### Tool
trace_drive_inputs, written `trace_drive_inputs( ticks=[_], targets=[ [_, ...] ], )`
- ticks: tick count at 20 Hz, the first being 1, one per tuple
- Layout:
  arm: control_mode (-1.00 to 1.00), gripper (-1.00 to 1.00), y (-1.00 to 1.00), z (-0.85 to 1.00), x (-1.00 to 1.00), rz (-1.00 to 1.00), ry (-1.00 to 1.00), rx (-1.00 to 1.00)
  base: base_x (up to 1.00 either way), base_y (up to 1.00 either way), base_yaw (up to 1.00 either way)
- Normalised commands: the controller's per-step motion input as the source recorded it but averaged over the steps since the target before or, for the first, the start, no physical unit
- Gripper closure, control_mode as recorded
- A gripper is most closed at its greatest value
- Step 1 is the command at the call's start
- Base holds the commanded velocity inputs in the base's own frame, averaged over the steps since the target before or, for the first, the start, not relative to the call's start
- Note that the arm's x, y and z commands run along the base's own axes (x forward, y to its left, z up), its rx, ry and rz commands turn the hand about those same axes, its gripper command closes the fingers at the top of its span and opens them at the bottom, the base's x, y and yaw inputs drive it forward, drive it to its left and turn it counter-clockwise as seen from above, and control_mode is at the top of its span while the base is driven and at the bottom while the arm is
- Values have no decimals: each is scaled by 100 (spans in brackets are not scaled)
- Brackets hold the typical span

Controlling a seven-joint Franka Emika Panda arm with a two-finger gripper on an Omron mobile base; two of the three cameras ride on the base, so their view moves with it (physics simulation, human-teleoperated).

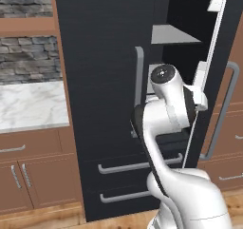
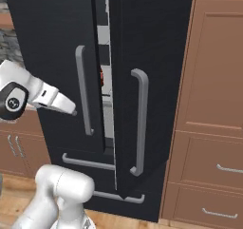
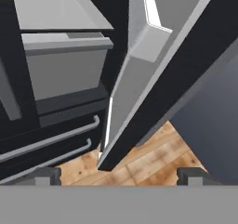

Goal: Open the fridge, grab two sodas, and place both sodas inside the bowl with ice on the dining counter.

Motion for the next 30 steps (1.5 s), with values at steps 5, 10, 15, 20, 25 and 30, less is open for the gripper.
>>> trace_drive_inputs(
  ticks=[5, 10, 15, 20, 25, 30],
  targets=[
    [-100, -100, 13, 43, 76, 1, 1, -7, 0, 0, 0],
    [-100, -100, 0, 19, 80, 1, 0, -6, 0, 0, 0],
    [-100, -100, -6, 4, 77, 1, 0, -5, 0, 0, 0],
    [-100, -100, -43, 0, 58, 8, -2, -1, 0, 0, 0],
    [-100, -100, -56, 0, 35, 10, -7, 0, 0, 0, 0],
    [-100, -100, -58, 0, 19, 7, -6, 0, 0, 0, 0]
  ],
)
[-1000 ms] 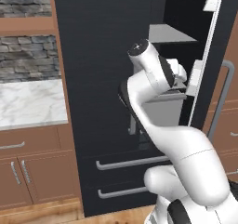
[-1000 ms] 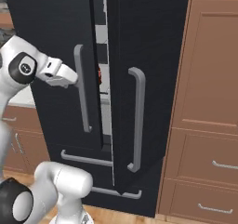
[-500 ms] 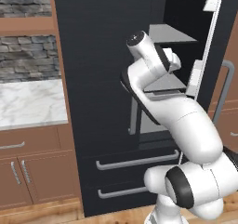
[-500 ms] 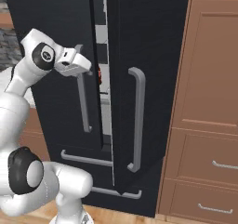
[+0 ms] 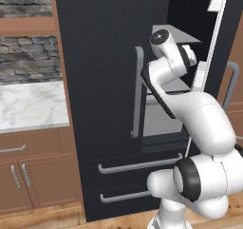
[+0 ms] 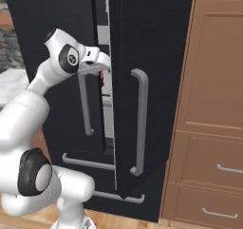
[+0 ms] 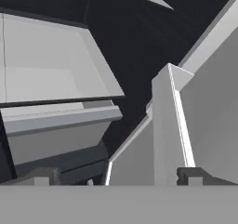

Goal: Open the fridge, grab two sodas, and place both sodas inside the bowl with ice on the dining counter.

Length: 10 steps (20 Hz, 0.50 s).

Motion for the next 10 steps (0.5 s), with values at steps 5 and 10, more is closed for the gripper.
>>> trace_drive_inputs(
  ticks=[5, 10],
  targets=[
    [-100, -100, -54, 2, 0, 2, -3, 0, 0, 0, 0],
    [-100, -100, -52, 11, 0, 0, 0, -1, 0, 0, 0]
  ],
)
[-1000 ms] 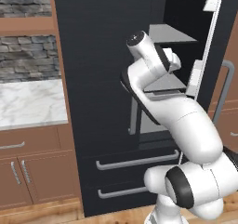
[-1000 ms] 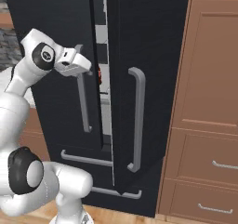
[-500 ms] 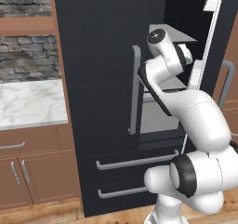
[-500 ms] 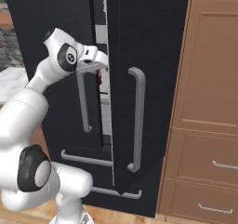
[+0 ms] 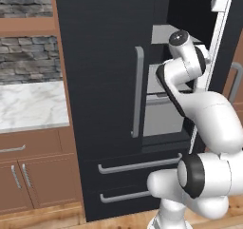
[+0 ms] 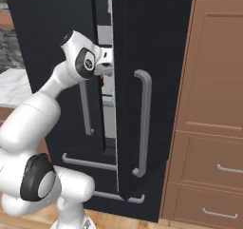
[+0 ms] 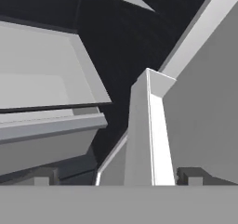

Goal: Open the fridge, grab two sodas, and place both sodas inside the bowl with ice on the dining counter.

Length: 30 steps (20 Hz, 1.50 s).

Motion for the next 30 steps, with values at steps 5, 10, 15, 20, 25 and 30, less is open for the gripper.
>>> trace_drive_inputs(
  ticks=[5, 10, 15, 20, 25, 30],
  targets=[
    [-100, -100, -64, 19, -4, 0, 0, -1, 0, 0, 0],
    [-100, -100, -68, 18, -5, -1, 0, -1, 0, 0, 0],
    [-100, -100, -78, 4, 0, 0, 0, 0, 0, 0, 0],
    [-100, -100, -67, -9, -3, -3, 0, 1, 0, 0, 0],
    [-100, -100, -29, -17, 0, 0, 0, 0, 0, 0, 0],
    [-100, -100, 1, -3, -8, 0, 0, 0, 0, 0, 0]
  ],
)
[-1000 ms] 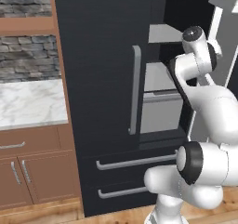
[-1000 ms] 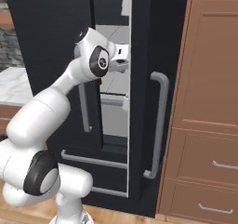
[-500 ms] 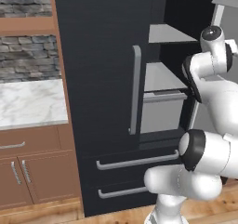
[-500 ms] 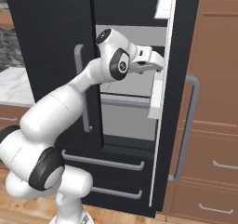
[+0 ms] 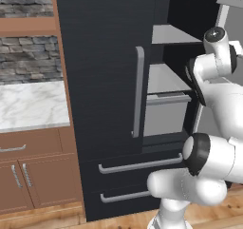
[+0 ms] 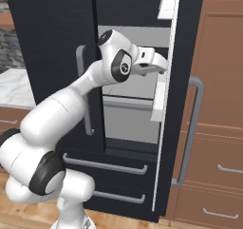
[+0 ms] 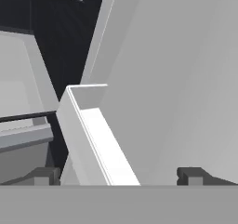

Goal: Open the fridge, grab two sodas, and place both sodas inside the bowl with ice on the dining counter.

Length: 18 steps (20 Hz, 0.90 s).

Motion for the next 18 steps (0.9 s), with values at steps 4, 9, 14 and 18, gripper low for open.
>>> trace_drive_inputs(
  ticks=[4, 9, 14, 18],
  targets=[
    [-100, -100, 53, -5, -31, 4, -1, 3, 0, 0, 0],
    [-100, -100, 83, -2, -30, 12, 0, 4, 0, 0, 0],
    [-100, -100, 83, -4, -33, 18, 0, 5, 0, 0, 0],
    [-100, -100, 83, -6, -39, 23, 0, 8, 0, 0, 0]
  ],
)
